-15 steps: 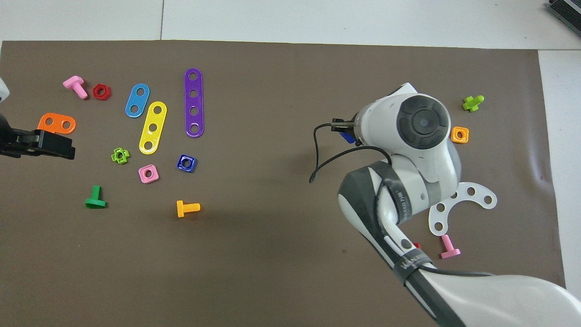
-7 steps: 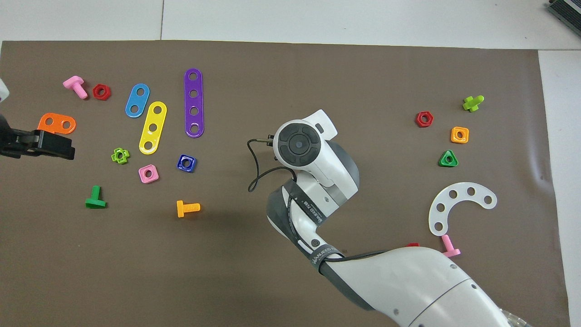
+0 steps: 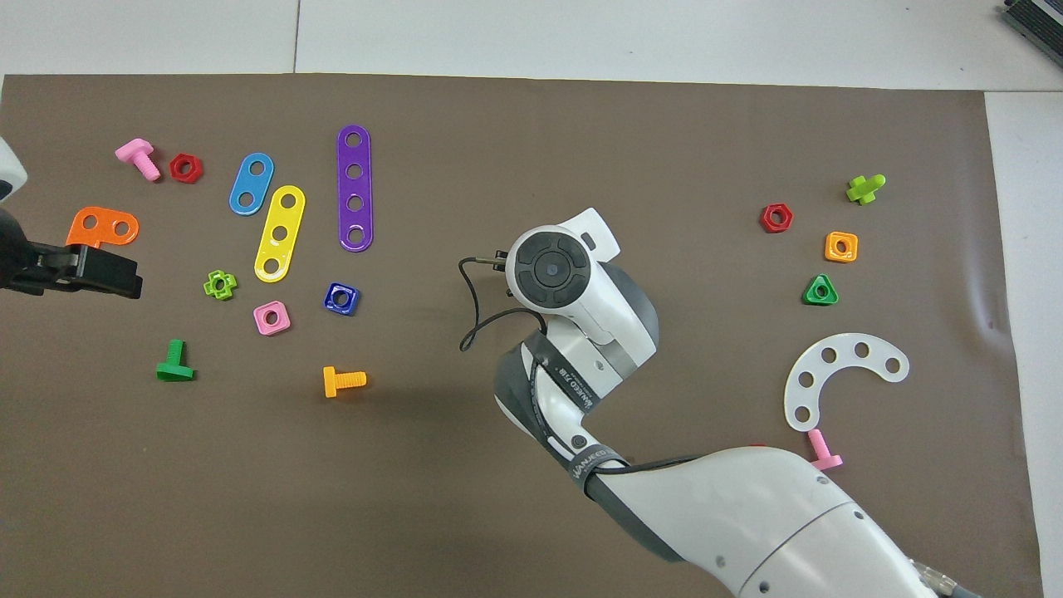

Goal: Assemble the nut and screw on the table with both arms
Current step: 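Carry the blue bolt with the right gripper to the table centre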

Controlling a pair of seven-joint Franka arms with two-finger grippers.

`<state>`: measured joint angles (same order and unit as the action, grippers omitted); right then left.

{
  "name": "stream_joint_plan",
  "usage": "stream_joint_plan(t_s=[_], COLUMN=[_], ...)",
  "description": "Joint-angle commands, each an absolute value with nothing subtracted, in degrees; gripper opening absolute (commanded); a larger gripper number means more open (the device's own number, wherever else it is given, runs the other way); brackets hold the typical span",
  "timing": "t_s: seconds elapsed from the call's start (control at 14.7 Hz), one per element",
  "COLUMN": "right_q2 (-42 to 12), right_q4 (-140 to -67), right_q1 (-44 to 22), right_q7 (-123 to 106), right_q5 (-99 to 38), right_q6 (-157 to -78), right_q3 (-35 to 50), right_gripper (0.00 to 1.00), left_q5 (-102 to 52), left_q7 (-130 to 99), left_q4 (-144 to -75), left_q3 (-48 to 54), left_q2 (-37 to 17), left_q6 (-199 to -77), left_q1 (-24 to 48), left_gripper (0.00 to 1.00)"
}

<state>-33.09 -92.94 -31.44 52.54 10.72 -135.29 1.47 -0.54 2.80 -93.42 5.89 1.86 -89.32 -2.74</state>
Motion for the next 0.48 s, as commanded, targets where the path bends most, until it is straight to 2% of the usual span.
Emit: stream_joint_plan(t_s=[0.0,0.14,0.41], right_q2=[-32.6,-31.1,-20.9], right_q4=[-94.0,-93.3,-93.9], right_q1=[-31.6,-31.3,-24.5], right_q7=[55.2,55.1,52.5], right_q5=[12.0,12.0,12.0], right_q6=[-136.2,-134.7,-128.6], right_q3=[1.6,1.6,1.1], right_gripper=[1.00,1.00,1.00], left_q5=[0.4,0.1,-1.5], left_q7=[3.7,3.6,2.6], left_q4=[-96.2,-96.9,-96.9], left_q3=[6.1,6.1,6.2], left_q2=[4.3,4.7,2.8], left_q6=[-88.9,-89.4,-91.3], left_q1=[-2.8,-2.7,-2.4], left_gripper=[0.99,0.95,0.95])
